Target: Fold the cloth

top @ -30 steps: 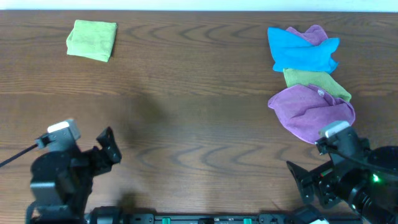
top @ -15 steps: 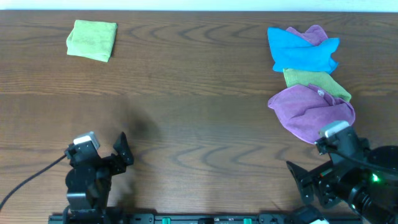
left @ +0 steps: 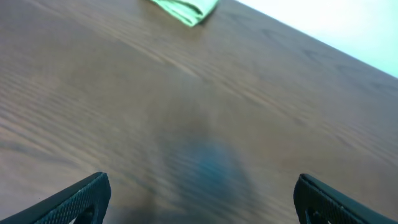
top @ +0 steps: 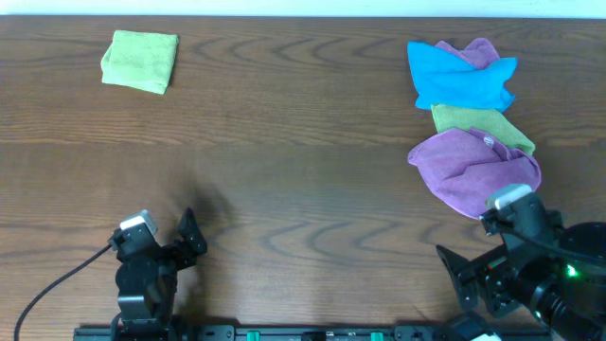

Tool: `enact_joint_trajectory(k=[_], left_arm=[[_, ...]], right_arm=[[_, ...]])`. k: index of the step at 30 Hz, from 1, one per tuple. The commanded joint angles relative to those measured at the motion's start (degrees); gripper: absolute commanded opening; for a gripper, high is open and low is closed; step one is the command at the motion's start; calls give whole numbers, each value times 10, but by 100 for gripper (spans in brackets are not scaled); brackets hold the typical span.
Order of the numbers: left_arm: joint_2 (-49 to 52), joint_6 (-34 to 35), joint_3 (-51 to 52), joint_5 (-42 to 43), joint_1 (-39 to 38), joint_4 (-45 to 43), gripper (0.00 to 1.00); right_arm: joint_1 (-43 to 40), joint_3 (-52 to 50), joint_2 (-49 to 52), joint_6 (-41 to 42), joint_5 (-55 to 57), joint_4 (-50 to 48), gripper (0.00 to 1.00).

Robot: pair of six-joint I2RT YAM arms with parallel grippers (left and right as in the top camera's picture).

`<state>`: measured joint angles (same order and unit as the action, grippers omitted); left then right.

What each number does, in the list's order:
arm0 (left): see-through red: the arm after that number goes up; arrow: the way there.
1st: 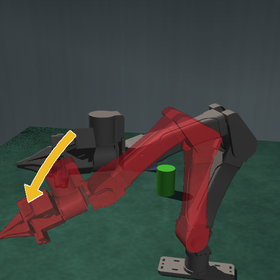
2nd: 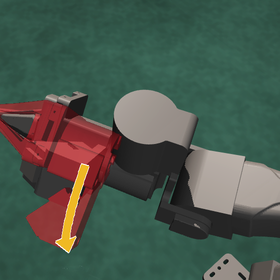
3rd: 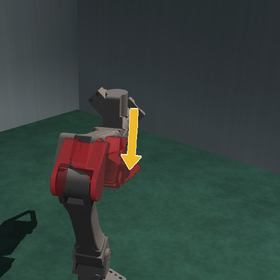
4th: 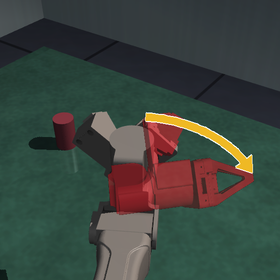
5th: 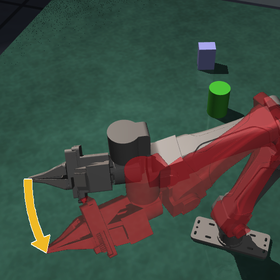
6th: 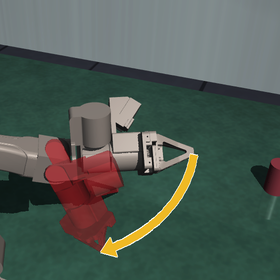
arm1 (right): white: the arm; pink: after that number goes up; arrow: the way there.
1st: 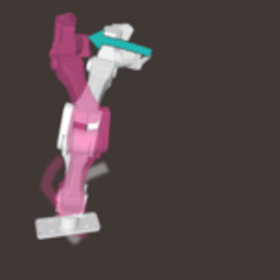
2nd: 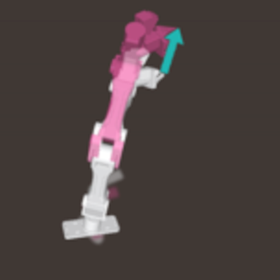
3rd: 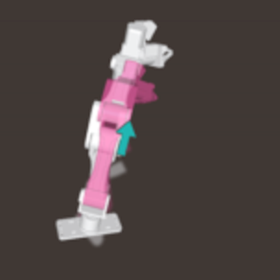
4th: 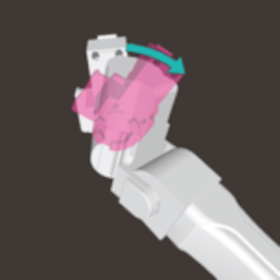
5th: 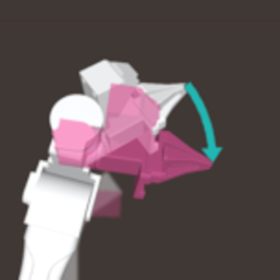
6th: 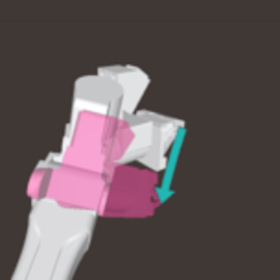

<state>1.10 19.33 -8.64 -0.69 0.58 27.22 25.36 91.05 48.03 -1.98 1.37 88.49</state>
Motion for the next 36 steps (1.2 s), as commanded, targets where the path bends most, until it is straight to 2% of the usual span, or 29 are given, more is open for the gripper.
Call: enact_joint_trajectory(k=[1, 3, 9, 11, 33, 36], left_arm=[[-9, 17, 10, -12, -3, -2, 95], [-9, 4, 10, -12, -2, -1, 95], [-9, -146, 10, -9, -2, -1, 95], [-9, -168, 10, -10, -2, -1, 95], [-9, -168, 10, -10, -2, -1, 95], [-9, -168, 10, -10, -2, -1, 95]], right_arm=[[2, 1, 0, -4, 6, -2, 99], [2, 1, 0, -4, 6, -2, 99], [2, 1, 0, -4, 6, -2, 99], [2, 1, 0, -4, 6, -2, 99], [2, 1, 0, -4, 6, -2, 99], [1, 1, -1, -35, 40, -5, 99]])
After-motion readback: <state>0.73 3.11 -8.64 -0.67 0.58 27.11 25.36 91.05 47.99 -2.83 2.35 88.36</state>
